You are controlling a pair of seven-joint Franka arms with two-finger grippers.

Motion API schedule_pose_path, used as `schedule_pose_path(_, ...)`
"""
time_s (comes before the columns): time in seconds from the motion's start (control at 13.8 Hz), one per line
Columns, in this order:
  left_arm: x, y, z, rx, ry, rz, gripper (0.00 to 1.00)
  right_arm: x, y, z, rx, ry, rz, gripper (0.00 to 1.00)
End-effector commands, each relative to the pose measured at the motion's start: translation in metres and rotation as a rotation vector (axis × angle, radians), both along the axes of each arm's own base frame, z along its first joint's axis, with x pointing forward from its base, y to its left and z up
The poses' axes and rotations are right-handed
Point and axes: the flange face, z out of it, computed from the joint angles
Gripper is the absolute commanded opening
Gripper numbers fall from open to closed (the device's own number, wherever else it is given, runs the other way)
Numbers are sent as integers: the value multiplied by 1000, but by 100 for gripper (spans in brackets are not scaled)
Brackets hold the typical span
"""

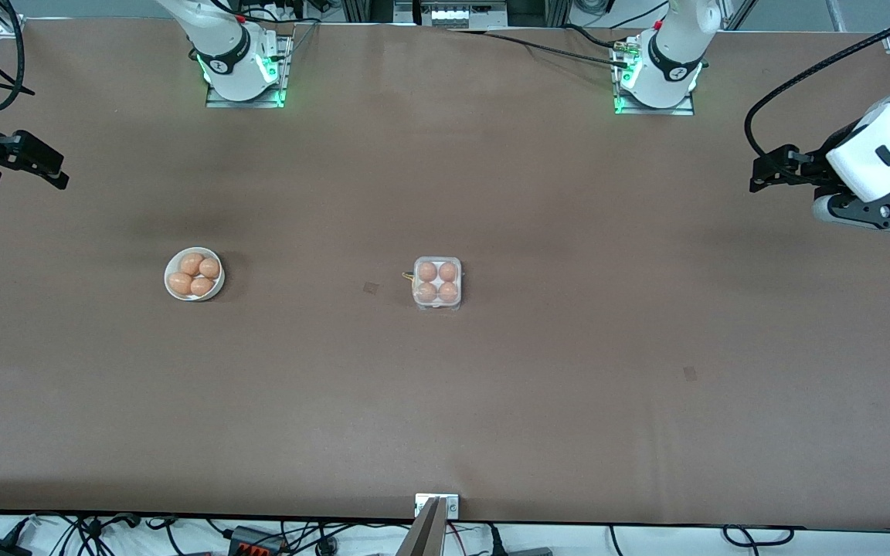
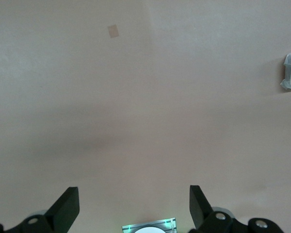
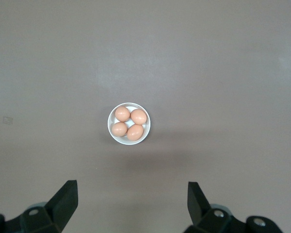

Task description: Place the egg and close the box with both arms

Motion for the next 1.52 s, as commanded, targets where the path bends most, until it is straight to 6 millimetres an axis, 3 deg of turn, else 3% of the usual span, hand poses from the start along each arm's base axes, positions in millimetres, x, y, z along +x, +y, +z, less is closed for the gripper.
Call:
schedule_pose_path(0.0,2,2,11,107,-18,-9,100,-5,0,7,5,-8,0,100)
schedule_pose_path(0.15,5,-6,20,197,-80,-36,100,-5,0,7,7,-8,0,100)
schedule_pose_path(0.44,5,-1,26,119,-124,-10,100,-5,-1,5,7,-5,-2,100)
schedule_pose_path(0.8,-15,-2,23,69,-31,40,100,-5,-1,4,4,-4,3,100)
schedule_pose_path(1.09,-19,5,29,69,-51,77,100,-5,-1,3,2,1,6,100)
schedule_pose_path(1.45,-22,7,21,64,-51,149,100,-6,-1,2,3,6,6,100)
